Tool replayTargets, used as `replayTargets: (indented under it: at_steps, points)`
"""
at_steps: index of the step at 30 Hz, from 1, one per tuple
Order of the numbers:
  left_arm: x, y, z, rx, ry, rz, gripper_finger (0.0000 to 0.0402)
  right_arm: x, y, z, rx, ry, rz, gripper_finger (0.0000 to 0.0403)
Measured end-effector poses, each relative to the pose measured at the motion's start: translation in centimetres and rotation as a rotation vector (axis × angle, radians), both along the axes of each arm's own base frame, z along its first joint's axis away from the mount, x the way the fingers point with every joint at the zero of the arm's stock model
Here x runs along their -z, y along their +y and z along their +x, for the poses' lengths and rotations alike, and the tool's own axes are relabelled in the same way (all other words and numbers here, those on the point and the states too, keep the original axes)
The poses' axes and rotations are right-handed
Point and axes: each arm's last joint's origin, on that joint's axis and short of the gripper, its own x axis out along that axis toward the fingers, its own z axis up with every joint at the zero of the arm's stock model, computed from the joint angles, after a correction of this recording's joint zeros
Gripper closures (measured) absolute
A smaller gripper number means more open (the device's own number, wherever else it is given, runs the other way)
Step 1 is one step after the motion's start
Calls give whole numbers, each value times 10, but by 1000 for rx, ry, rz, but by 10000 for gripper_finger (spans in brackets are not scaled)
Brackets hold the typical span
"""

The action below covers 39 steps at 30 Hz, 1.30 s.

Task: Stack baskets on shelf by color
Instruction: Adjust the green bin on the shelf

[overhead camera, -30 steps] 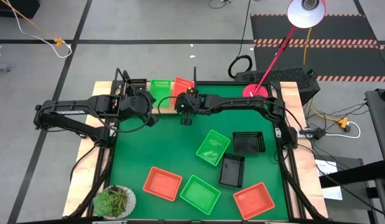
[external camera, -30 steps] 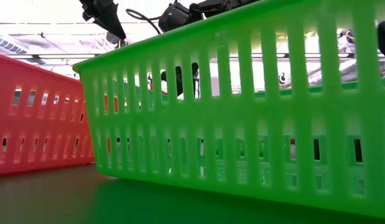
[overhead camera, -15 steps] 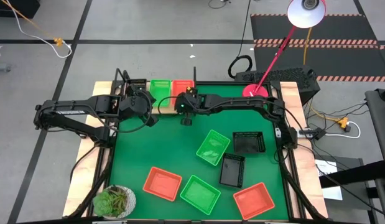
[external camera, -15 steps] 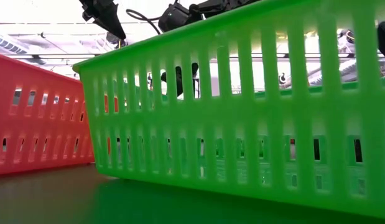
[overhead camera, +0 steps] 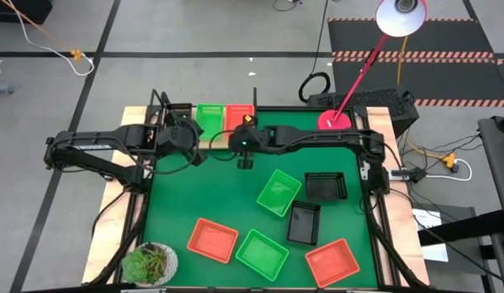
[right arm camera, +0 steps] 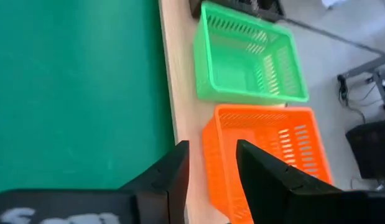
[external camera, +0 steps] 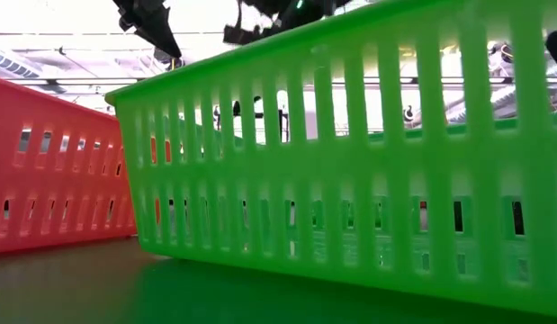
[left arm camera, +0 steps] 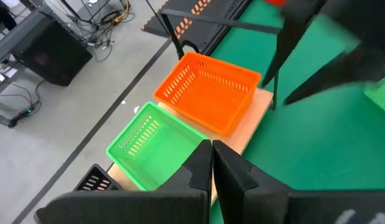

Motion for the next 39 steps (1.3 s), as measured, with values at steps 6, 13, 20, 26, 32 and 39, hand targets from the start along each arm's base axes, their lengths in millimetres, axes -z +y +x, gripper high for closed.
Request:
replayTargets:
  at_steps: [6,13,20,26,32,39]
  points:
    - [13,0,-2,32,87,23,385,-38,7,-42,-29,-86,-38,280]
    - [33,1,-3,24,141,16,385,-24,-1,-117,-25,-314,-153,298]
    - [74,0,-4,95,245,2,385,7,-22,-175,48,-552,-266,324]
    - [90,4,4,134,184,39,385,26,-52,-185,36,-540,-126,361]
    - [108,15,17,127,268,44,384,34,-63,-186,-1,-530,-58,386]
    - [129,22,40,157,334,90,346,43,-66,-182,-30,-515,1,396]
